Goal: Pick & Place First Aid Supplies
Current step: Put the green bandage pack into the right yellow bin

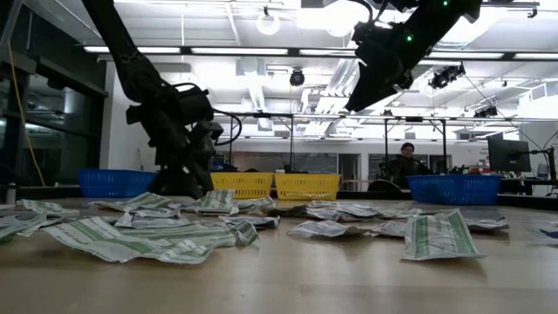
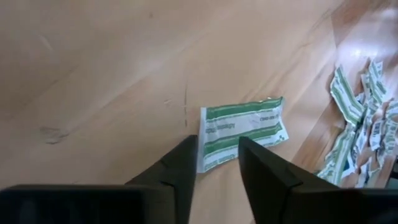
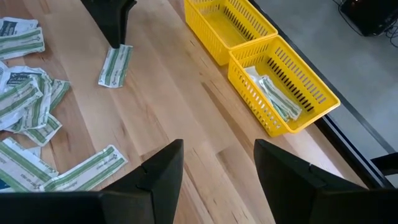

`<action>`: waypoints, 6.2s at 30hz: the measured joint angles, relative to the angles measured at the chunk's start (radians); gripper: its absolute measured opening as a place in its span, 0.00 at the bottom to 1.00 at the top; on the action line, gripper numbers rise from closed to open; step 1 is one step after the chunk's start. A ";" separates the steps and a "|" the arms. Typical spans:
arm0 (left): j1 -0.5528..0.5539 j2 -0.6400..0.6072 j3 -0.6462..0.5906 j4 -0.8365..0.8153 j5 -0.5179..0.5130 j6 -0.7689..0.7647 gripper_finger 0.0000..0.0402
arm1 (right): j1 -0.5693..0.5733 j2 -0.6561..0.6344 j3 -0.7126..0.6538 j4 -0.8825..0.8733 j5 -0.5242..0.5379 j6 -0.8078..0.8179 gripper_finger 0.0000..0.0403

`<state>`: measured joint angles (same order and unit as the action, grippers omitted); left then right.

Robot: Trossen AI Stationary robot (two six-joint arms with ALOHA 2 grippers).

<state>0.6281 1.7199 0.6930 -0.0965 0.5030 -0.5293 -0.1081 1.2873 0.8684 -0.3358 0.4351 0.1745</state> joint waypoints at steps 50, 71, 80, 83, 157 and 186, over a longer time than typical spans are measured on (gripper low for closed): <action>-0.239 -0.245 -0.002 0.349 -0.241 0.285 0.00 | 0.000 0.168 0.000 0.321 -0.182 -0.002 0.47; -0.428 -0.245 -0.001 0.571 -0.613 0.572 0.00 | -0.005 0.199 0.000 0.424 -0.260 -0.055 0.47; -0.441 -0.245 0.000 0.648 -0.619 0.603 0.00 | -0.005 0.199 0.000 0.422 -0.255 -0.052 0.46; -0.441 -0.245 0.000 0.661 -0.620 0.604 0.00 | -0.005 0.199 0.000 0.413 -0.245 -0.052 0.40; -0.452 -0.312 -0.001 0.373 -0.627 0.449 0.58 | -0.542 0.526 0.183 0.374 -0.419 -0.610 0.03; -0.408 -0.226 0.001 0.077 -0.290 0.367 0.58 | -0.314 0.353 0.184 0.056 -0.516 -0.327 0.37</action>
<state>0.2206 1.4941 0.6937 -0.0192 0.2134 -0.1625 -0.4218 1.6402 1.0523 -0.2797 -0.0807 -0.1528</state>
